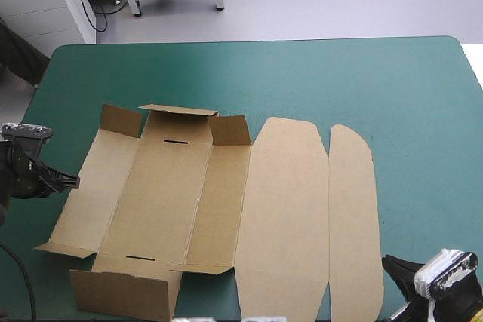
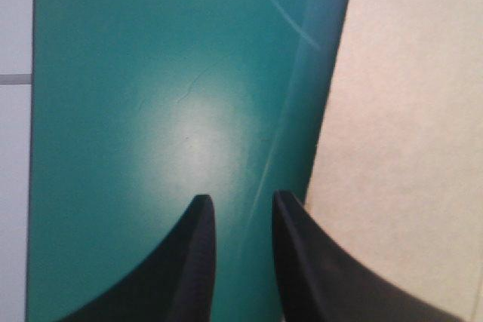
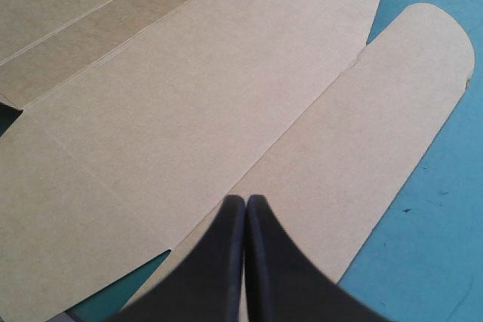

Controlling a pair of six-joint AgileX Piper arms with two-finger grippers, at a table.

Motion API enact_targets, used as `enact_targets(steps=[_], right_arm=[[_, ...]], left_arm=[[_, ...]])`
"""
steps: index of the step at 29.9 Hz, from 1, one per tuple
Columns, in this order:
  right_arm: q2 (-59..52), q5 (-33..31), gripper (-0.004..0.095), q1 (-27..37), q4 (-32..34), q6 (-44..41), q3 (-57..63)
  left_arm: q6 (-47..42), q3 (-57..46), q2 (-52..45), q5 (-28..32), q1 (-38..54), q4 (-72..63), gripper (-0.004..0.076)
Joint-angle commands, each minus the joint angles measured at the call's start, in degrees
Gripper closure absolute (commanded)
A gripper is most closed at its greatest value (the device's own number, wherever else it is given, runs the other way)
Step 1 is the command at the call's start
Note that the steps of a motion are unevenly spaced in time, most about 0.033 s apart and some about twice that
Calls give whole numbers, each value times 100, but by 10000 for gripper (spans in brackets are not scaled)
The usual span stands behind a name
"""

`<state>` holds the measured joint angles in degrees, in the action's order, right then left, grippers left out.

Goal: Fold the box

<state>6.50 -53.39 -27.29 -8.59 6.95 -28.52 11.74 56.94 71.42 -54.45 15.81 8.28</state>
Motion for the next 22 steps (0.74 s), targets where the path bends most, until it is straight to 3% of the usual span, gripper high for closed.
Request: enact_targets(steps=[1,6,15,22], right_arm=[[71,345,927,43,-79,60,-135],[71,345,927,43,-79,60,-135],[71,334,927,43,-79,60,-135],[71,301,928,43,-142,60,-135]], left_arm=[[248,175,-116,259,0,-579,548],[679,175,5,117,0,-828,540],[950,175,891,-747,9,-828,482],[860,227,992,-832,9,-796,389]])
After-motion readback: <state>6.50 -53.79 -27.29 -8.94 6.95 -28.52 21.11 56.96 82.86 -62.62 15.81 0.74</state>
